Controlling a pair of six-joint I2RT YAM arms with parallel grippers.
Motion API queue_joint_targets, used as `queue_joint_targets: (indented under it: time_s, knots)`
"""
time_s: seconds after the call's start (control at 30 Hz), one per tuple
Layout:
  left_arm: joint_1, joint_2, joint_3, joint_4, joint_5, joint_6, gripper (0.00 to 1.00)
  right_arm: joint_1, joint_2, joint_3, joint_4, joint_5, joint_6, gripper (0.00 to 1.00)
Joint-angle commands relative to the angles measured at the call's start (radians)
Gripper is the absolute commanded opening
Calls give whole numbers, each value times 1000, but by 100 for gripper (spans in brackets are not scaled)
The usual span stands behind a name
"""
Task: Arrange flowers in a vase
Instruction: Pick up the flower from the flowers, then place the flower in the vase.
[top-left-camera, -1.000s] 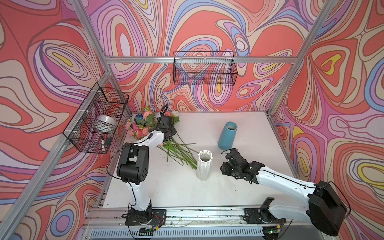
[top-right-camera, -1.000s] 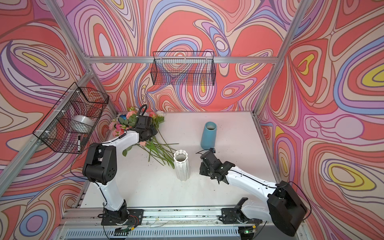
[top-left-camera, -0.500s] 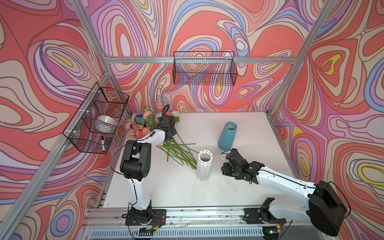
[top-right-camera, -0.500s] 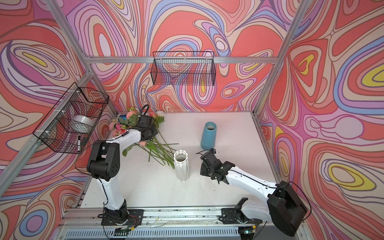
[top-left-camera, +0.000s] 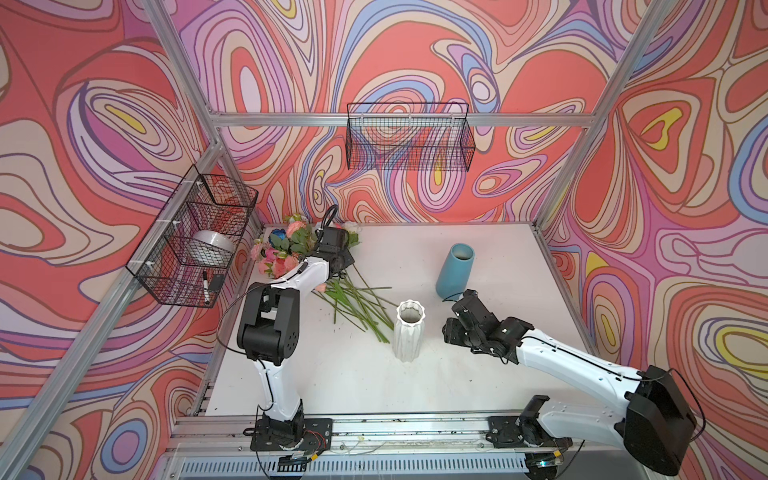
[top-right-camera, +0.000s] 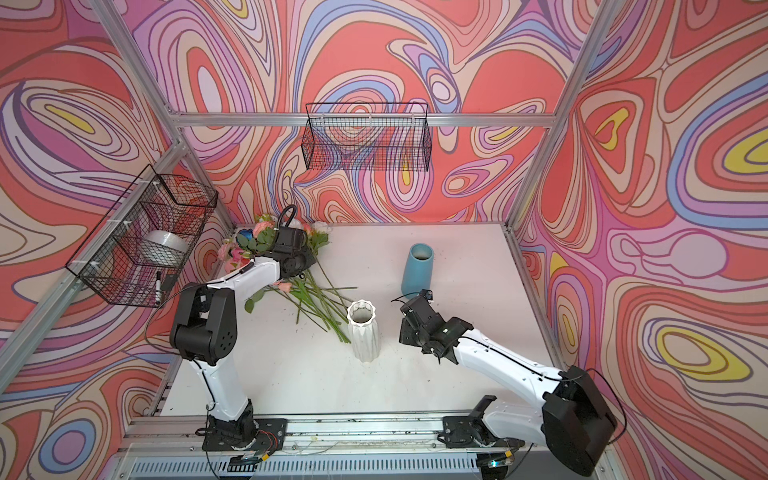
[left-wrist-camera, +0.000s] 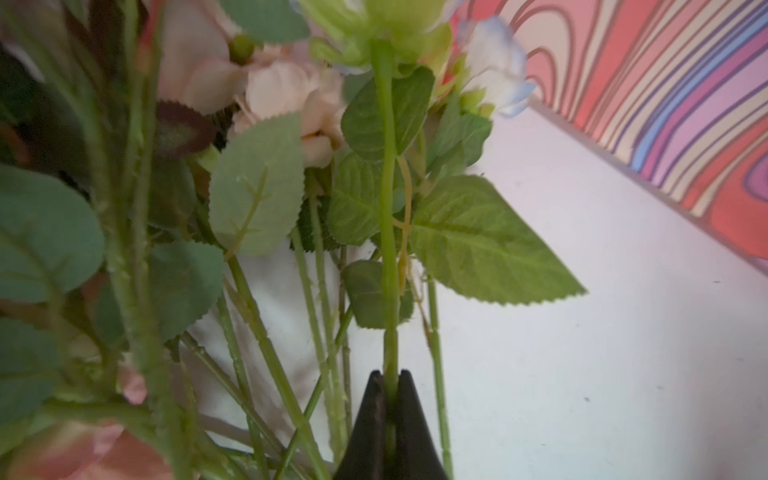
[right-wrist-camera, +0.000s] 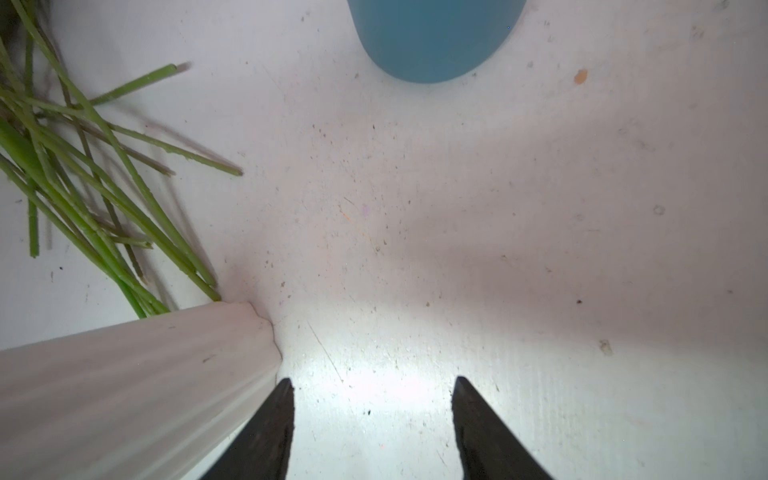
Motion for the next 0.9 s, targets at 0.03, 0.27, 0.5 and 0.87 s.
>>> queue_joint_targets:
  time_s: [0.03, 0.27, 0.5, 0.87]
  knots:
    - [8, -156, 35, 69, 55, -10, 0, -4, -46, 103, -59, 80, -74, 72]
    - [7, -340, 86, 100, 159, -1, 0, -5, -85, 362, -56, 122, -314, 81]
    - [-6, -493, 182, 177, 411, 10, 0, -5, 4, 653, 28, -236, -510, 86]
    - [-62, -545, 255, 290, 721, -65, 0, 53, 295, 943, 13, -668, -546, 73]
